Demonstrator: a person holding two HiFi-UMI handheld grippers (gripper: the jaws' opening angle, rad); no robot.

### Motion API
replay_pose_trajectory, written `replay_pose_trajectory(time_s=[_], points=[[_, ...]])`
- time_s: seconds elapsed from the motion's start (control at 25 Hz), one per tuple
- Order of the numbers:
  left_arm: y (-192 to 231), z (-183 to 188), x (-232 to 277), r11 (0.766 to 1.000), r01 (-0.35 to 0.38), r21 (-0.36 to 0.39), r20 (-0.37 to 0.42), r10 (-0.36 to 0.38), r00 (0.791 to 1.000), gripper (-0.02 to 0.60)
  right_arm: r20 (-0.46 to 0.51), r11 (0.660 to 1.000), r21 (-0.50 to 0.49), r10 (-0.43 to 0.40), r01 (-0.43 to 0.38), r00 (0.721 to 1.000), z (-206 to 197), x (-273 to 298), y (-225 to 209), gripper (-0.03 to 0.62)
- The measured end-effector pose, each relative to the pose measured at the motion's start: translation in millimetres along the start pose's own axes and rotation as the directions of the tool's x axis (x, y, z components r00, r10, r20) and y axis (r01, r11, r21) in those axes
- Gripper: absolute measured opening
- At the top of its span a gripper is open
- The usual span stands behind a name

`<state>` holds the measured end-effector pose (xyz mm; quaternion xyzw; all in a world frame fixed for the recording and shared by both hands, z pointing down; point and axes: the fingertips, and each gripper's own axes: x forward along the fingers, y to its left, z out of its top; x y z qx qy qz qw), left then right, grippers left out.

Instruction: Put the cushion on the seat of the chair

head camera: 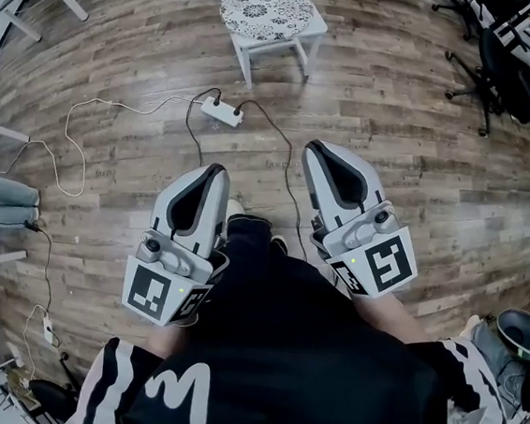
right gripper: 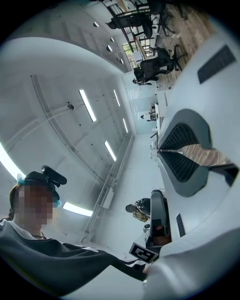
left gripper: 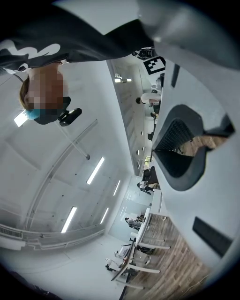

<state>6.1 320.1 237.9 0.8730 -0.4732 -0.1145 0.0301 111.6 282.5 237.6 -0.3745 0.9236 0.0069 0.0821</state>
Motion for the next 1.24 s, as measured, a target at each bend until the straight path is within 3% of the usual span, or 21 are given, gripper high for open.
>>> replay_pose_trajectory(time_s=[1.24], points=[[-2.4,1.4,2.9,1.000,-0.002,-0.002,0.002,0.002,1.000,0.006,-0.014,0.999,0.002,0.033,-0.033,0.999,-3.2,9.6,3.5,0.028]])
